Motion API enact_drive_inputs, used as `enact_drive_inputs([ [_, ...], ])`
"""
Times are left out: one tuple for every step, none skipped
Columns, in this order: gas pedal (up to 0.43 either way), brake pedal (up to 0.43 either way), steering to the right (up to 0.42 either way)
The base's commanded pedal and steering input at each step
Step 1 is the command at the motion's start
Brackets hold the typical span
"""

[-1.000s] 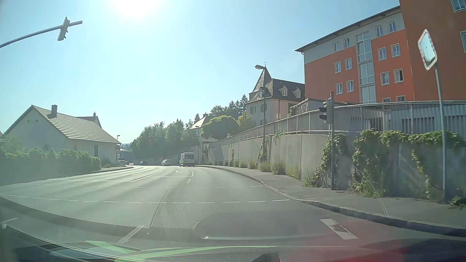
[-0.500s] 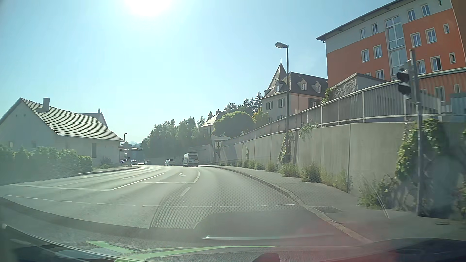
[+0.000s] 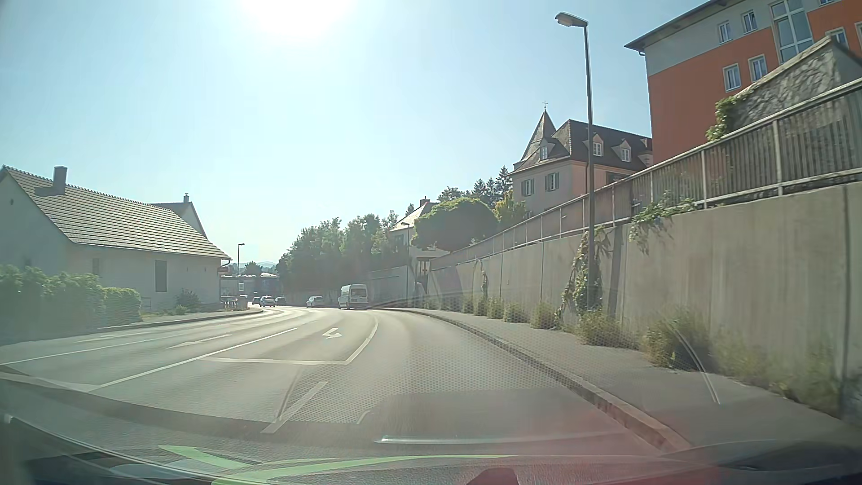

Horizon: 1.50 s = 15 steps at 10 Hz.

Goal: Follow the waypoints while adhering to traffic rules and regulations

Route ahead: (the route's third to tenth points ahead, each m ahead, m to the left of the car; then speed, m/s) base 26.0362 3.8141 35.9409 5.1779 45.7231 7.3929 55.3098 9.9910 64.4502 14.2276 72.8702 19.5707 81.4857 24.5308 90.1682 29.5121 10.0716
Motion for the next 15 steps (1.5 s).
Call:
enact_drive_inputs([
  [0.138,0.000,-0.030],
  [0.130,0.000,-0.028],
  [0.130,0.000,-0.028],
  [0.130,0.000,-0.028],
  [0.118,0.000,-0.028],
  [0.118,0.000,-0.027],
  [0.110,0.000,-0.026],
  [0.110,0.000,-0.027],
  [0.098,0.000,-0.026],
  [0.098,0.000,-0.026],
  [0.098,0.000,-0.025],
  [0.098,0.000,-0.023],
  [0.098,0.000,-0.023],
  [0.098,0.000,-0.023],
  [0.087,0.000,-0.026],
])
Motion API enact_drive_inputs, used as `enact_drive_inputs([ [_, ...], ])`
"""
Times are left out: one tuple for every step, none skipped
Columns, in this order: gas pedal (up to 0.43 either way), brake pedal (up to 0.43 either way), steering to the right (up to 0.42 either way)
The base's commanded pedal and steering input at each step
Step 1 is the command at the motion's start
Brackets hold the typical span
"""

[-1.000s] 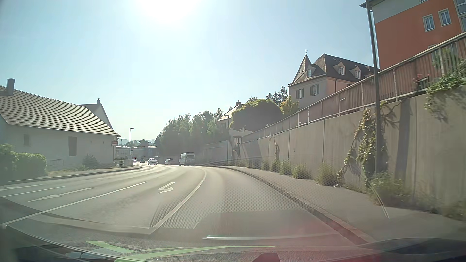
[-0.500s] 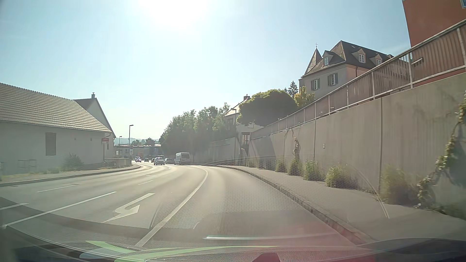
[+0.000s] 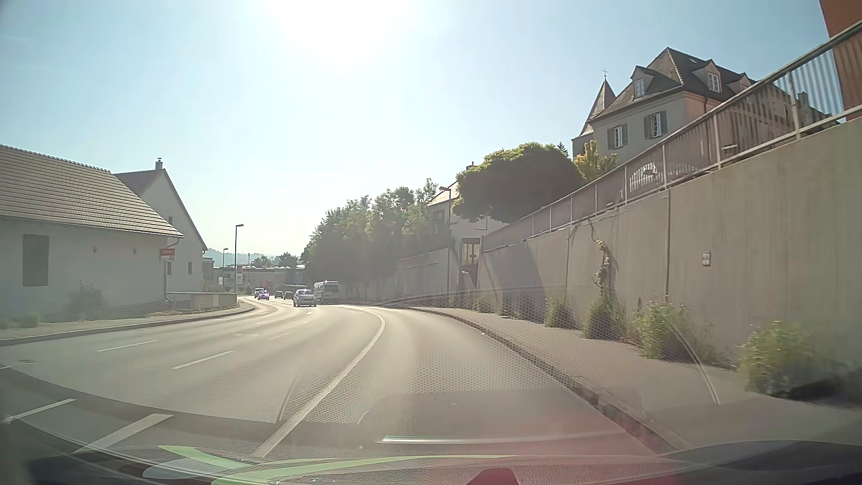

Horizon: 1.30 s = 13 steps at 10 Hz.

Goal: Follow the waypoints while adhering to traffic rules and regulations

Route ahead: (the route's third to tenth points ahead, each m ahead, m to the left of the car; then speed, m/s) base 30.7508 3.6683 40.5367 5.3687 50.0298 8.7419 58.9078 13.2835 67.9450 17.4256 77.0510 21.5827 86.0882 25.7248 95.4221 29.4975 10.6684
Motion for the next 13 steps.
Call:
enact_drive_inputs([
  [0.087,0.000,-0.027],
  [0.079,0.000,-0.027],
  [0.079,0.000,-0.027],
  [0.079,0.000,-0.027],
  [0.079,0.000,-0.027],
  [0.079,0.000,-0.027],
  [0.079,0.000,-0.027],
  [0.079,0.000,-0.027],
  [0.079,0.000,-0.026],
  [0.079,0.000,-0.025],
  [0.079,0.000,-0.024],
  [0.079,0.000,-0.024],
  [0.079,0.000,-0.025],
])
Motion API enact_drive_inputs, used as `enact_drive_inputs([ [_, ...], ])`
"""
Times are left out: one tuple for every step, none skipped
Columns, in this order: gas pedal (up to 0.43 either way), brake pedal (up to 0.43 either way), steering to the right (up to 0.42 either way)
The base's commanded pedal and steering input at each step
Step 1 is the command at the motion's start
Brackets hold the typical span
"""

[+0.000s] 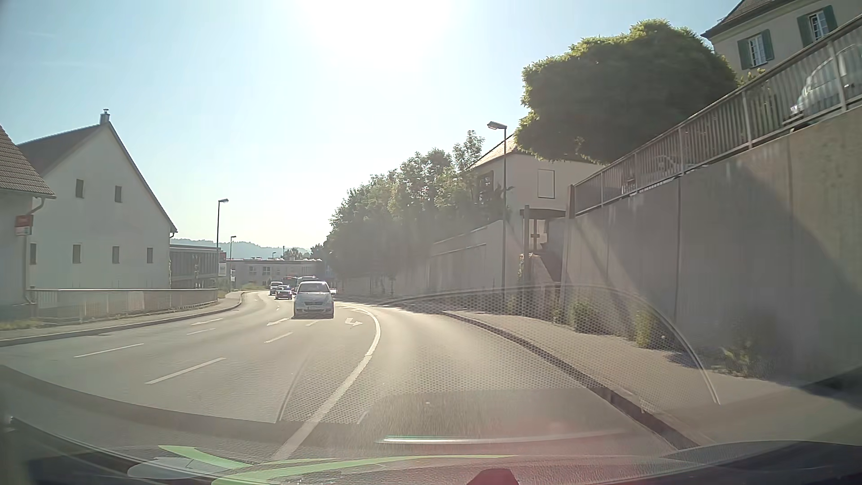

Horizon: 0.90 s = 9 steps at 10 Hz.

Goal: Follow the waypoints while adhering to traffic rules and regulations

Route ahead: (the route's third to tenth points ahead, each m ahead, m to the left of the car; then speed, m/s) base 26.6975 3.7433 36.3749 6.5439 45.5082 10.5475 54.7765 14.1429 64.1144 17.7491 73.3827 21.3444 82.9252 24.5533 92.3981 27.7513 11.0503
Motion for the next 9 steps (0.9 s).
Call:
enact_drive_inputs([
  [0.079,0.000,-0.024],
  [0.079,0.000,-0.025],
  [0.079,0.000,-0.025],
  [0.079,0.000,-0.026],
  [0.079,0.000,-0.028],
  [0.079,0.000,-0.030],
  [0.079,0.000,-0.032],
  [0.079,0.000,-0.034],
  [0.079,0.000,-0.035],
])
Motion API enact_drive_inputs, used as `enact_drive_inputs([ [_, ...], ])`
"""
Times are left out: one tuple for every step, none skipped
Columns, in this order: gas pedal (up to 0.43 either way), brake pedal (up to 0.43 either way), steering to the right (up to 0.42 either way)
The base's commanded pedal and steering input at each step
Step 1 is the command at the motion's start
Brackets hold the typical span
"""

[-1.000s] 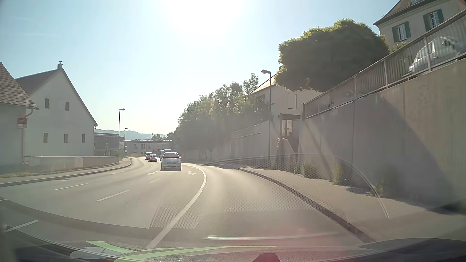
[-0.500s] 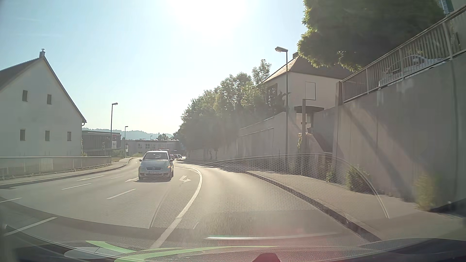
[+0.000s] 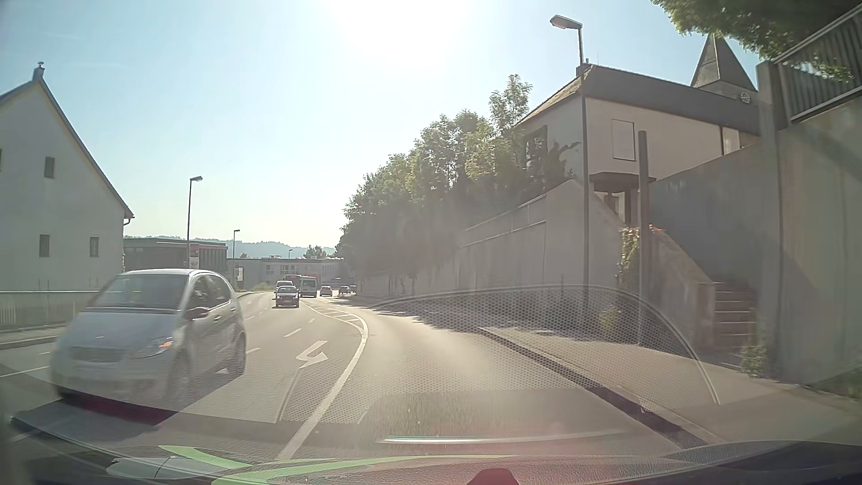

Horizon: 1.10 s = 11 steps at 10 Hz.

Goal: Follow the waypoints while adhering to traffic rules and regulations

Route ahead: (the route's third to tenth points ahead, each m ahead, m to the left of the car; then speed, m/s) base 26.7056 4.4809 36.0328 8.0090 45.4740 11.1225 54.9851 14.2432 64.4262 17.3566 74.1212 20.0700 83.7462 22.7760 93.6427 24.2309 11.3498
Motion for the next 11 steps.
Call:
enact_drive_inputs([
  [0.079,0.000,-0.036],
  [0.079,0.000,-0.038],
  [0.079,0.000,-0.043],
  [0.079,0.000,-0.047],
  [0.047,0.000,-0.050],
  [0.028,0.000,-0.053],
  [0.028,0.000,-0.053],
  [0.028,0.000,-0.051],
  [0.028,0.000,-0.050],
  [0.028,0.000,-0.048],
  [0.028,0.000,-0.045],
])
